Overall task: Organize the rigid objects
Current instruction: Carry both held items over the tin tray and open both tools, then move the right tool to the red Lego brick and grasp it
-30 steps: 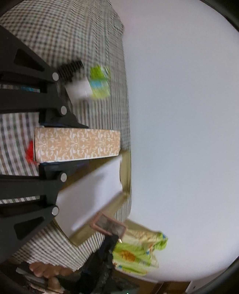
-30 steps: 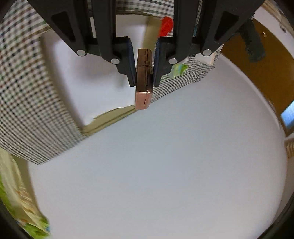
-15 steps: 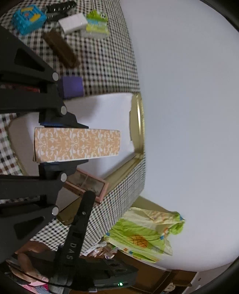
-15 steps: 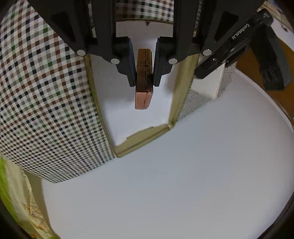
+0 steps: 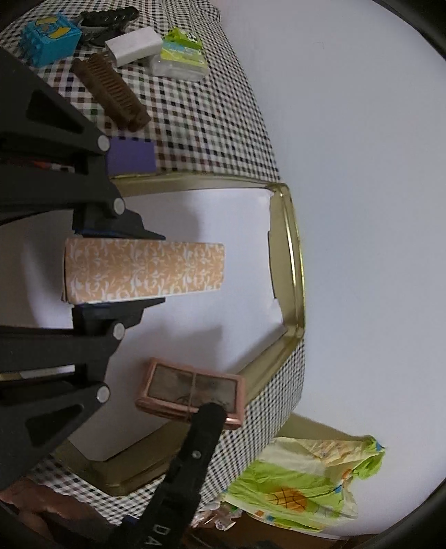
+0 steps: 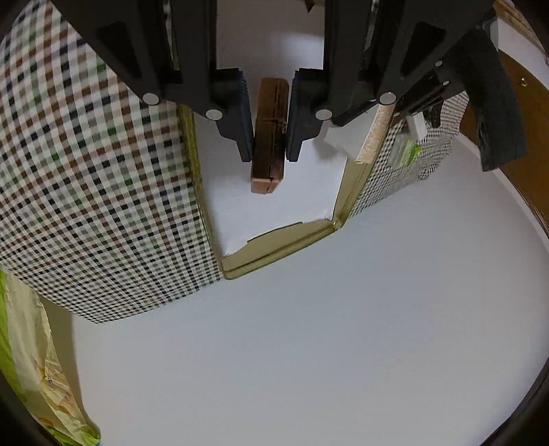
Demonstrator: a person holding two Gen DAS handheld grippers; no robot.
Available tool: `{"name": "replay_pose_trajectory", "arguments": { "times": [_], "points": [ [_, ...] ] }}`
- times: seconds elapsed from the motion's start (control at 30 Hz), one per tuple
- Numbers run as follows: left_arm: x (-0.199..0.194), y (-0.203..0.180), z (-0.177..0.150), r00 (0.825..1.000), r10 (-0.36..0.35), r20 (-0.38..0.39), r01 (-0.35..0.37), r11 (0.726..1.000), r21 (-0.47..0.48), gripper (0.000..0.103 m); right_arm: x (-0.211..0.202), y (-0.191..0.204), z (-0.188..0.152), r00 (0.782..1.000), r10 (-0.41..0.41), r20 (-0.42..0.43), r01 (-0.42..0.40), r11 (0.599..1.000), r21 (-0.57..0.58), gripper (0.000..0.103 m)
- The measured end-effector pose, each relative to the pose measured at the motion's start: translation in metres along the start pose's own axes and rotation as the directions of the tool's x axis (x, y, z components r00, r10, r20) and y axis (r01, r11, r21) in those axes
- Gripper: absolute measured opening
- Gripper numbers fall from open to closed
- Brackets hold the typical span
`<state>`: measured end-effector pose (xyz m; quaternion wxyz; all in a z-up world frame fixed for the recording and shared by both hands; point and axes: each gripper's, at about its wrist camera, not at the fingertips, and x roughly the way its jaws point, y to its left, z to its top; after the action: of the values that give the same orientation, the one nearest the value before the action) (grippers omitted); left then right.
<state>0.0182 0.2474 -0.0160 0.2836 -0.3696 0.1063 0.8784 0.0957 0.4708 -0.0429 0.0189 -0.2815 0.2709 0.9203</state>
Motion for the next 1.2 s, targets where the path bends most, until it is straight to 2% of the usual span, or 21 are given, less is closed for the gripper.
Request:
{"name": "replay_pose_trajectory", "arguments": {
  "times": [0.13, 0.17, 0.2, 0.23, 0.27, 0.33, 0.37, 0.4, 0.43, 0.47, 0.5, 0.57, 0.67, 0.8, 1.0, 1.1, 1.2],
  "points": [
    [-0.002, 0.002, 0.0, 1.0, 0.003, 0.006, -0.003, 1.0, -0.009, 0.026, 0.003, -0.002, 0.001, 1.0, 0.003, 0.014, -0.003, 1.0, 0.004, 0.024],
    [-0.005, 0.003, 0.0, 1.0, 0.008, 0.017, -0.008, 1.0, -0.013, 0.029, 0.003, -0.001, 0.001, 1.0, 0.002, 0.018, -0.002, 1.0, 0.001, 0.024],
    [-0.008, 0.004, 0.0, 0.999, 0.006, 0.031, -0.006, 1.0, -0.01, 0.04, 0.004, 0.0, 0.001, 1.0, -0.004, 0.019, 0.005, 1.0, -0.004, 0.024],
    [-0.011, 0.004, 0.001, 0.999, 0.009, 0.048, -0.009, 1.0, -0.005, 0.057, 0.004, 0.002, 0.002, 1.0, -0.012, 0.019, 0.012, 1.0, -0.013, 0.024],
    [-0.015, 0.004, 0.002, 0.998, 0.006, 0.07, -0.006, 1.0, -0.001, 0.068, 0.005, 0.004, 0.002, 1.0, -0.023, 0.016, 0.023, 0.999, -0.028, 0.027],
    [-0.022, 0.004, 0.004, 0.993, -0.005, 0.115, 0.006, 1.0, -0.003, 0.096, 0.002, 0.008, 0.003, 0.999, -0.024, 0.023, 0.025, 0.998, -0.049, 0.044],
    [-0.027, 0.005, 0.005, 0.99, 0.016, 0.14, -0.015, 1.0, -0.006, 0.102, -0.005, 0.011, 0.004, 0.998, -0.023, 0.065, 0.027, 0.998, -0.056, 0.059],
    [-0.033, 0.007, 0.005, 0.981, 0.049, 0.186, -0.048, 0.999, -0.01, 0.102, -0.013, 0.012, 0.004, 0.993, -0.027, 0.111, 0.034, 0.997, -0.064, 0.066],
    [-0.037, 0.008, 0.006, 0.974, 0.07, 0.216, -0.069, 0.998, -0.011, 0.102, -0.023, 0.014, 0.004, 0.984, -0.042, 0.172, 0.055, 0.996, -0.074, 0.067],
    [-0.04, 0.01, 0.007, 0.969, 0.082, 0.235, -0.081, 0.997, -0.013, 0.102, -0.036, 0.017, 0.004, 0.964, -0.074, 0.256, 0.099, 0.991, -0.086, 0.07],
    [-0.042, 0.014, 0.007, 0.963, 0.094, 0.25, -0.092, 0.996, -0.021, 0.102, -0.043, 0.018, 0.003, 0.948, -0.1, 0.301, 0.131, 0.988, -0.084, 0.075],
    [-0.043, 0.024, 0.008, 0.96, 0.112, 0.256, -0.1, 0.993, -0.057, 0.102, -0.053, 0.015, -0.001, 0.909, -0.179, 0.377, 0.214, 0.975, -0.052, 0.077],
    [-0.042, 0.046, 0.009, 0.961, 0.126, 0.246, -0.101, 0.988, -0.115, 0.102, -0.048, 0.007, -0.001, 0.898, -0.245, 0.365, 0.264, 0.964, -0.003, 0.077],
    [-0.044, 0.071, 0.007, 0.951, 0.179, 0.25, -0.141, 0.977, -0.162, 0.102, -0.044, -0.007, 0.0, 0.907, -0.254, 0.336, 0.25, 0.967, 0.056, 0.077],
    [-0.047, 0.103, -0.003, 0.941, 0.23, 0.247, -0.184, 0.963, -0.196, 0.102, -0.046, -0.014, -0.003, 0.888, -0.313, 0.337, 0.305, 0.949, 0.079, 0.077],
    [-0.05, 0.116, -0.009, 0.936, 0.254, 0.246, -0.207, 0.958, -0.201, 0.102, -0.046, -0.002, -0.01, 0.869, -0.347, 0.353, 0.35, 0.935, 0.056, 0.077],
    [-0.057, 0.131, -0.019, 0.926, 0.277, 0.256, -0.228, 0.952, -0.204, 0.102, -0.05, 0.023, -0.022, 0.863, -0.328, 0.384, 0.356, 0.934, -0.001, 0.077]
  ]
}}
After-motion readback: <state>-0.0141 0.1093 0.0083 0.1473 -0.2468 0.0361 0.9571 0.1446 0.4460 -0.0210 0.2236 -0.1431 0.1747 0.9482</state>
